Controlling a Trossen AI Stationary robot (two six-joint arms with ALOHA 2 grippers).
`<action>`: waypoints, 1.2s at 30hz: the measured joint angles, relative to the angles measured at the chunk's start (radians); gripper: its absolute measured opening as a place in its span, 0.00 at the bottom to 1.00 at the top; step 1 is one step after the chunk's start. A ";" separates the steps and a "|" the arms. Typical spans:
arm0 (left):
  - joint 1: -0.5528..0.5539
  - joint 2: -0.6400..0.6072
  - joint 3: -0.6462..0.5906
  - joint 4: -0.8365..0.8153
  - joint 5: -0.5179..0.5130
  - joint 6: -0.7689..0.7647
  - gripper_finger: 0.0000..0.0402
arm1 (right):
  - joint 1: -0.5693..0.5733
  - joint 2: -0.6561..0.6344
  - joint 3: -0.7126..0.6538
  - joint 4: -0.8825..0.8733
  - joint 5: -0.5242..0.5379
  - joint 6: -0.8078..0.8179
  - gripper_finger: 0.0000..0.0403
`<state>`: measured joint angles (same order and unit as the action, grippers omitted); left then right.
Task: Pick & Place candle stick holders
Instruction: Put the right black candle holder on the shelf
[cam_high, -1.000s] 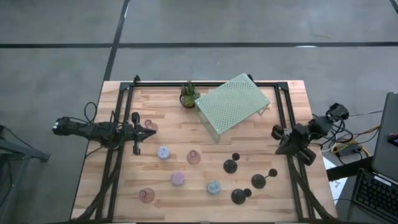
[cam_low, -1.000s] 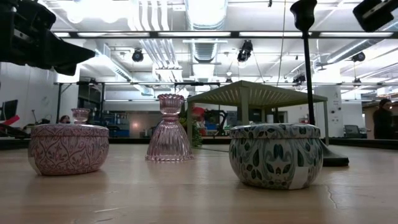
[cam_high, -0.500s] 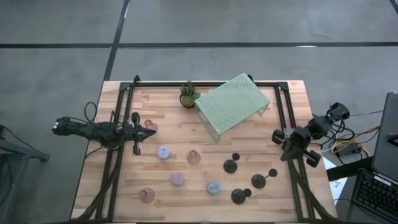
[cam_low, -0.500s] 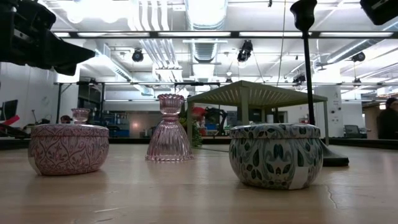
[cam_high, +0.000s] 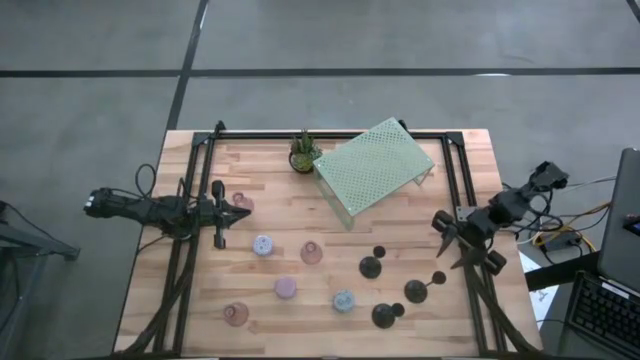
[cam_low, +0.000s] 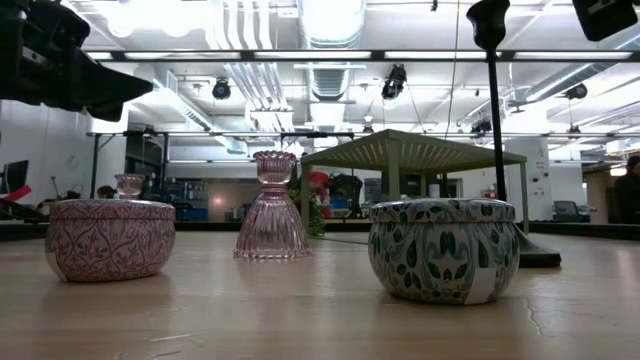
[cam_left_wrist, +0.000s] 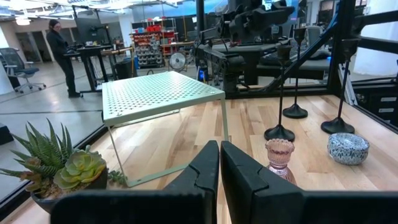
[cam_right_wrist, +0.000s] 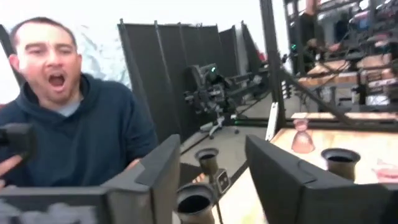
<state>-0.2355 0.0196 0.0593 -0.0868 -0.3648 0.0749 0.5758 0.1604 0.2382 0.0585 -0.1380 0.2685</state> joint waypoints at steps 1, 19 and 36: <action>0.000 0.000 0.000 0.000 0.000 0.000 0.05 | 0.000 0.006 0.000 -0.001 -0.019 -0.003 0.50; 0.000 0.000 0.000 0.000 0.000 0.000 0.05 | 0.001 0.207 -0.003 -0.028 -0.073 0.039 0.63; 0.000 0.000 0.000 0.000 0.000 0.000 0.05 | 0.008 0.250 -0.003 0.033 -0.073 0.028 0.49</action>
<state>-0.2355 0.0195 0.0597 -0.0868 -0.3647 0.0749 0.5835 0.4103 0.2348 0.0911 -0.2108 0.2965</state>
